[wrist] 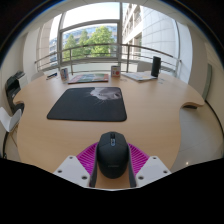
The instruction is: Arrange mouse
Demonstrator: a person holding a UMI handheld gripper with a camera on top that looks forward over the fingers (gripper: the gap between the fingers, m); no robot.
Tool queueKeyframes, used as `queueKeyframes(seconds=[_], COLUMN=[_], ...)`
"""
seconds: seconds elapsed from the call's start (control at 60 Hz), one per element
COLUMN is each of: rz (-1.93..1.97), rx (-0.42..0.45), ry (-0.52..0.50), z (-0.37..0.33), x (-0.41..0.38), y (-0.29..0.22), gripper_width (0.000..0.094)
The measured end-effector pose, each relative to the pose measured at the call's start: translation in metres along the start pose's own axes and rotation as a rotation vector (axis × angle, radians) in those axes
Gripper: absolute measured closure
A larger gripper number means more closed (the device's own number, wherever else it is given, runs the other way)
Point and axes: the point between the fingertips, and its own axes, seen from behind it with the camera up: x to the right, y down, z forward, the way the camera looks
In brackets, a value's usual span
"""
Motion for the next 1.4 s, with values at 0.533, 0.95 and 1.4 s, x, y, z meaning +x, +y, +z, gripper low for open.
queueKeyframes(seconds=[0.533, 0.95, 1.4], rz=[0.024, 0.023, -0.021], rx=[0.279, 0.006, 0.032], ry=[0.092, -0.035, 0.010], z=[-0.060, 0.155, 0.053], x=[-0.007, -0.098, -0.109], y=[-0.208, -0.166, -0.176], gripper_width=[0.0544, 0.0493, 0.0088])
